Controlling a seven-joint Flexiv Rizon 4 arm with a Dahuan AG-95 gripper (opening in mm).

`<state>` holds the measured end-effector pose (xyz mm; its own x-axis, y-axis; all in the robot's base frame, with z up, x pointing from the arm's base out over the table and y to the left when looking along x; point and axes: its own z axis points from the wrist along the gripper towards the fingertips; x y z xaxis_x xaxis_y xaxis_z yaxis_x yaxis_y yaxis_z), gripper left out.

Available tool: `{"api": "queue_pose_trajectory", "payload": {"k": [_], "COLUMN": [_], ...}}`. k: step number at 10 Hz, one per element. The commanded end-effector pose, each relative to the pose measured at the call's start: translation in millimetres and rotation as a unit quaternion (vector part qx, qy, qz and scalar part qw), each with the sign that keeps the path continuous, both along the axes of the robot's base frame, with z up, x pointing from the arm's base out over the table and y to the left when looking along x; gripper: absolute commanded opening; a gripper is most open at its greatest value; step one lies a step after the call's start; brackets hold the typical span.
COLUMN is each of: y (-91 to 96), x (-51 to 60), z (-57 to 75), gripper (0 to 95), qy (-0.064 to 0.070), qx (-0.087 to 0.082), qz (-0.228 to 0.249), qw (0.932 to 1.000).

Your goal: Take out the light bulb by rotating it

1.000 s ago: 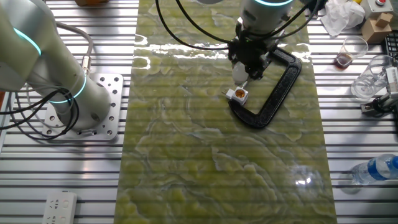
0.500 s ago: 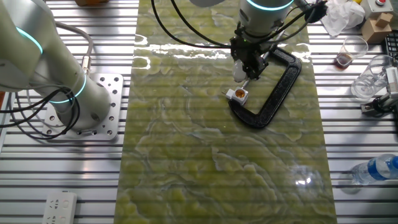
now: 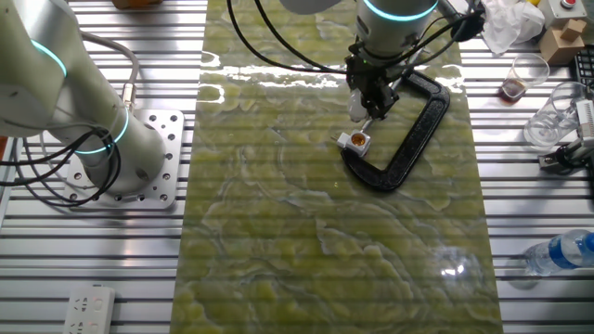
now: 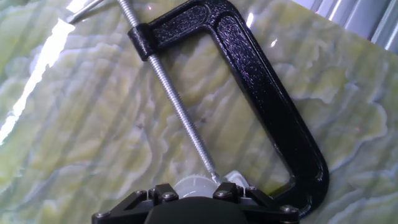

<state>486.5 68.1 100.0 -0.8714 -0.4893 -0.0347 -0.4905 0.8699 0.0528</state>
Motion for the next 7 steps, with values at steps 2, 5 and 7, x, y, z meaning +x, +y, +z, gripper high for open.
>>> {"api": "queue_pose_trajectory", "payload": {"k": [2,5,7], "y": [0.0,0.2,0.2], "x": [-1.1,-1.3,-1.4], "z": [0.6,0.4,0.5], "gripper": [0.0,0.0,0.0], "qy": [0.002,0.005,0.004], "qx": [-0.005,-0.006,-0.007], "qz": [0.003,-0.005,-0.005], "qw": [1.0,1.0,1.0]}}
